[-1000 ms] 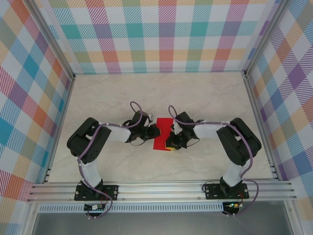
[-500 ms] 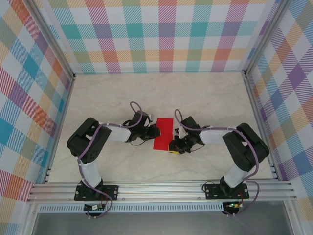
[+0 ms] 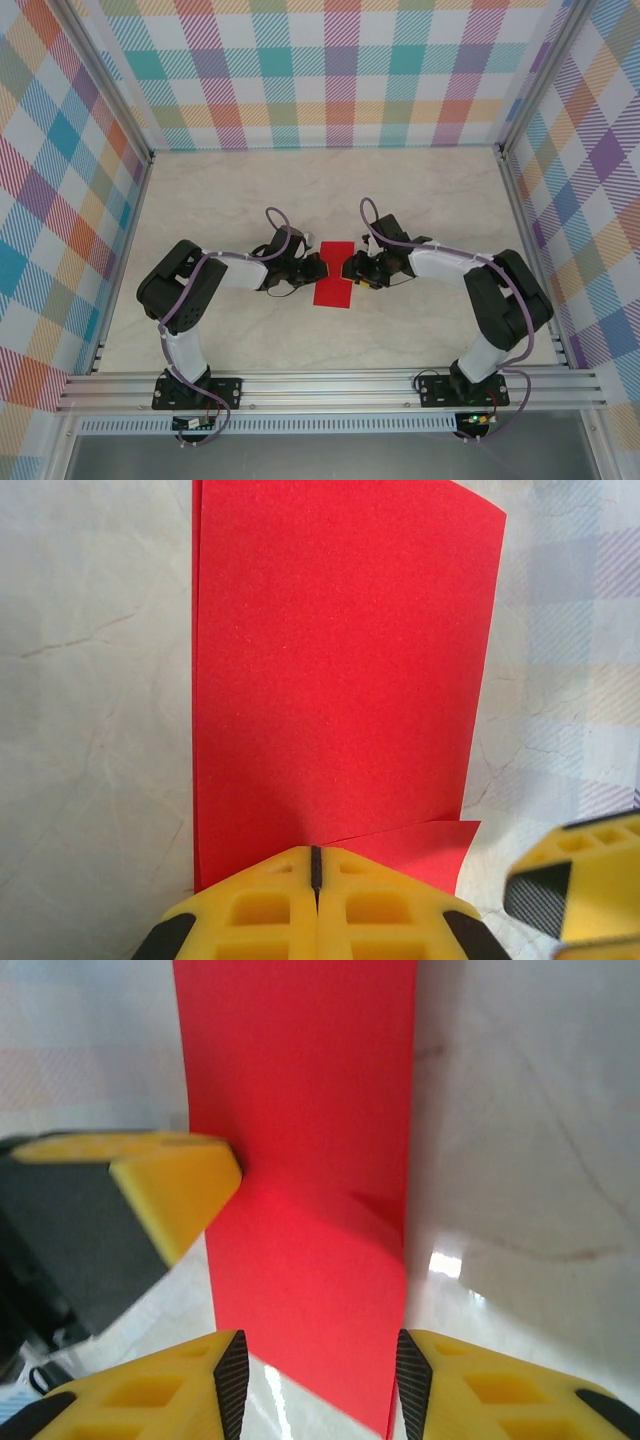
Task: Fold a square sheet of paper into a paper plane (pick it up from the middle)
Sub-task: Turn over the paper at the center of the table.
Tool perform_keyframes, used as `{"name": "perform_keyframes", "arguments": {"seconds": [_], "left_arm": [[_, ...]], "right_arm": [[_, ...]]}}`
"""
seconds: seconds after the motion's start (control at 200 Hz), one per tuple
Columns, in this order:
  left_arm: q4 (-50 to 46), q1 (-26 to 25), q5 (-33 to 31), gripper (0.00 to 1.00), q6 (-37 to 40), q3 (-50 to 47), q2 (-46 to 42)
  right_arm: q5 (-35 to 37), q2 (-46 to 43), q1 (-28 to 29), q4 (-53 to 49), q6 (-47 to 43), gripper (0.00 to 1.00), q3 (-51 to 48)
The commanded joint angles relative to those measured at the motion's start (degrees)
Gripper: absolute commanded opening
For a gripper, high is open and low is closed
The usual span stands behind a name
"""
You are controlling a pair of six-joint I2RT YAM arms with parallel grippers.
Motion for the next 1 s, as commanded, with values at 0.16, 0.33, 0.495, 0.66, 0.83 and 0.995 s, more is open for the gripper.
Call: {"name": "perform_keyframes", "arguments": {"seconds": [0.16, 0.33, 0.495, 0.66, 0.83, 0.995], "left_arm": [[-2.1, -0.5, -0.8, 0.01, -0.4, 0.1, -0.4], [-2.2, -0.5, -0.9, 0.01, -0.4, 0.0, -0.6], [-2.2, -0.5, -0.9, 0.01, -0.4, 0.1, -0.6], [-2.1, -0.5, -1.1, 0.01, -0.6, -0.2, -1.1], [-1.9, -0.5, -1.9, 0.01, -1.0, -0.4, -2.2], [-0.5, -0.5, -2.1, 0.02, -2.3, -1.0, -3.5]], "right_arm": [[0.2, 5.1, -0.4, 1.0, 1.5, 0.44, 1.6], [-4.2, 5.6, -0.4, 6.9, 3.3, 0.34, -0.1], [-4.4, 5.9, -0.3, 7.5, 3.9, 0.34, -0.4], [-4.1, 5.8, -0.3, 7.9, 3.9, 0.34, -1.0], [-4.1, 5.6, -0.4, 8.9, 3.7, 0.38, -2.0], [-6.0, 5.7, -0.7, 13.1, 3.6, 0.38, -4.6]]}}
